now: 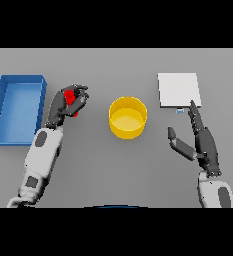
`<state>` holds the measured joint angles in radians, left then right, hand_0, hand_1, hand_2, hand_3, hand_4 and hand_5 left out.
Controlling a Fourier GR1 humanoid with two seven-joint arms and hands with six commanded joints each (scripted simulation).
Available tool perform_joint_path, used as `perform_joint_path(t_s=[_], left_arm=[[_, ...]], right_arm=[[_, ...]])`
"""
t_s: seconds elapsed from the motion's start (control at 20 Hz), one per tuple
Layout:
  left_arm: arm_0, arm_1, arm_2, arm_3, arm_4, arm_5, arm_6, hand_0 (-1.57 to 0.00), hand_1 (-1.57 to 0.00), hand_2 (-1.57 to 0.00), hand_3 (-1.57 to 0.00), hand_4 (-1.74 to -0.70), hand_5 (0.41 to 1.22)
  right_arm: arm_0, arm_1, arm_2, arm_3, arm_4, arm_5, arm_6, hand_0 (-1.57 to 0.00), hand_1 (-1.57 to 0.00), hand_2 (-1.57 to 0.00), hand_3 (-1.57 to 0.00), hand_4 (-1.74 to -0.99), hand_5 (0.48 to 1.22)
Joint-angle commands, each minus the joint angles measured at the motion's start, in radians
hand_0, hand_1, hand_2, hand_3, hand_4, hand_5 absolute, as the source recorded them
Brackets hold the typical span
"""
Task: Pick up the red beaker and tilt it to pour out 1 green nut into yellow bowl. Pick up the yellow bowl and place it on the metallic measuring scale.
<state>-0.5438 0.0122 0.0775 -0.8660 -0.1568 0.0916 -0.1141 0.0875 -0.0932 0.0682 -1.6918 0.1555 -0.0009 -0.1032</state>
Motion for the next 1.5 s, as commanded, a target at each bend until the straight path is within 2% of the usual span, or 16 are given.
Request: perform_joint_path(t_s=[0.0,0.05,0.15,0.25,0.4,0.5,0.65,0.8,0.95,1.1,1.2,1.35,1.45], left_arm=[[0.006,-0.003,-0.003,0.0,-0.012,0.008,-0.029,-1.0,-1.01,-1.02,-1.02,-1.44,1.047],[-0.003,-0.004,0.004,0.008,-0.013,0.007,-0.035,-1.12,-1.13,-1.13,-1.13,-1.44,1.082],[0.002,-0.009,0.01,0.004,-0.016,0.002,-0.044,-1.28,-1.29,-1.29,-1.29,-1.45,1.132],[-0.007,-0.02,0.015,0.004,-0.014,0.022,-0.074,-1.38,-1.39,-1.39,-1.39,-1.55,1.129],[-0.01,-0.007,0.013,-0.013,0.017,0.013,-0.076,-1.48,-1.48,-1.48,-1.48,-1.64,1.112],[-0.016,0.006,0.004,-0.037,0.021,0.023,-0.075,-1.51,-1.51,-1.51,-1.51,-1.68,1.103],[-0.007,0.016,-0.031,-0.107,0.01,0.044,-0.078,-1.54,-1.54,-1.54,-1.54,-1.71,1.097],[-0.027,0.061,-0.105,-0.191,-0.051,0.043,0.01,-1.55,-1.56,-1.56,-1.56,-1.72,1.107],[-0.058,0.125,-0.227,-0.217,-0.164,-0.006,0.089,-1.56,-1.56,-1.56,-1.56,-1.73,1.121],[-0.064,0.143,-0.286,-0.238,-0.2,-0.028,0.125,-1.56,-1.56,-1.56,-1.56,-1.73,1.115],[-0.067,0.146,-0.313,-0.251,-0.209,-0.034,0.146,-1.56,-1.56,-1.56,-1.56,-1.73,1.113],[-0.128,0.193,-0.409,-0.238,-0.324,-0.046,0.195,-1.57,-1.57,-1.57,-1.57,-1.74,1.112],[-0.179,0.219,-0.498,-0.207,-0.421,-0.061,0.195,-1.57,-1.57,-1.57,-1.57,-1.74,1.137]], right_arm=[[-0.001,0.002,-0.001,0.002,-0.004,0.0,0.0,0.0,0.0,0.0,0.0,-1.287,0.684],[-0.02,-0.004,-0.007,0.011,-0.007,0.002,0.02,0.0,0.0,0.0,0.0,-1.29,0.684],[-0.013,-0.004,-0.002,0.01,-0.008,0.009,0.004,0.0,0.0,0.0,0.0,-1.293,0.682],[-0.01,0.004,0.0,0.012,-0.013,0.012,-0.004,0.0,0.0,0.0,0.0,-1.303,0.682],[-0.014,0.004,0.011,0.017,0.004,0.011,-0.018,0.0,0.0,0.0,0.0,-1.281,0.676],[-0.023,-0.001,0.008,0.031,0.022,-0.002,-0.008,0.0,0.0,0.0,0.0,-1.263,0.671],[-0.021,0.005,0.017,0.037,0.028,0.001,-0.03,0.0,0.0,0.0,0.0,-1.255,0.672],[-0.016,0.008,0.024,0.02,0.046,-0.015,-0.031,0.0,0.0,0.0,0.0,-1.249,0.679],[-0.01,-0.002,0.027,-0.001,0.066,-0.023,-0.013,0.0,0.0,0.0,0.0,-1.243,0.691],[-0.008,0.006,0.035,-0.001,0.069,-0.02,0.005,0.0,0.0,0.0,0.0,-1.243,0.7],[0.004,-0.003,0.033,-0.017,0.065,-0.015,-0.005,0.0,0.0,0.0,0.0,-1.243,0.71],[0.011,0.0,0.041,-0.019,0.069,-0.01,-0.001,0.0,0.0,0.0,0.0,-1.254,0.717],[0.008,0.002,0.035,-0.02,0.061,-0.01,0.003,0.0,0.0,0.0,0.0,-1.266,0.72]])
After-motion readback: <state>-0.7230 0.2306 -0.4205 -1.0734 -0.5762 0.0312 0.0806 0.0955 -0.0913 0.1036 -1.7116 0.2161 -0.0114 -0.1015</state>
